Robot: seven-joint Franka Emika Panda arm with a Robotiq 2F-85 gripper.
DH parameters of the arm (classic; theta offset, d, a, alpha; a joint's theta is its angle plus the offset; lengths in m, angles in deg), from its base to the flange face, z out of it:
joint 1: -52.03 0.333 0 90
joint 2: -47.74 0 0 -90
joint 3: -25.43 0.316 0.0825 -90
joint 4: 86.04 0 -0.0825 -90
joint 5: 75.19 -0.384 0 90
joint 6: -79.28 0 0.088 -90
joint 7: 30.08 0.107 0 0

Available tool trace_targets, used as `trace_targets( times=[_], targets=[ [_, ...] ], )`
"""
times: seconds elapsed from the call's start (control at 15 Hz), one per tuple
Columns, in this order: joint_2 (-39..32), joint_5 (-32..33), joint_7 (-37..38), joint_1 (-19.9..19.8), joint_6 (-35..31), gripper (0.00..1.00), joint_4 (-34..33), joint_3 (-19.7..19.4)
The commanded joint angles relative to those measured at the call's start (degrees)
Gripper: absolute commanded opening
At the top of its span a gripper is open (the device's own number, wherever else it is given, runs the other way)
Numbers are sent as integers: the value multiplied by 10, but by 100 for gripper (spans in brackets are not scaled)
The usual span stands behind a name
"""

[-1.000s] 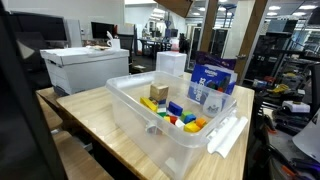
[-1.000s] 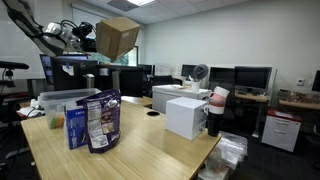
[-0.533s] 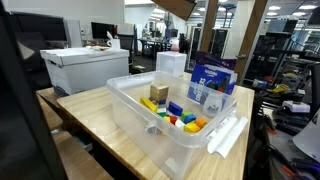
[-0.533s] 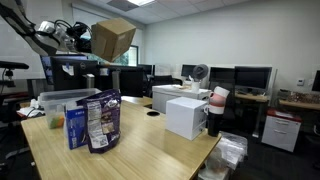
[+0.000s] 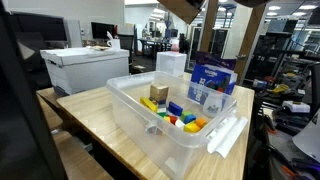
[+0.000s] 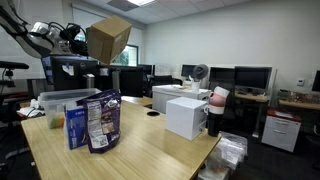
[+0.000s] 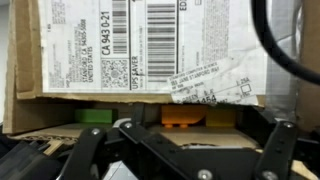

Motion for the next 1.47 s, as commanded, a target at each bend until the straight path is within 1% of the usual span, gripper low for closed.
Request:
trace_targets(
  times=[0.0, 0.33, 0.8, 0.93, 1.4],
  targets=[
    [40, 35, 49, -3, -23, 100, 54, -4],
    [53, 74, 95, -2, -41, 100, 87, -4],
    [64, 108, 127, -2, -68, 100, 113, -5],
    [67, 130, 131, -2, -73, 100, 122, -5],
    [74, 218, 109, -4, -93, 100, 140, -7]
  ],
)
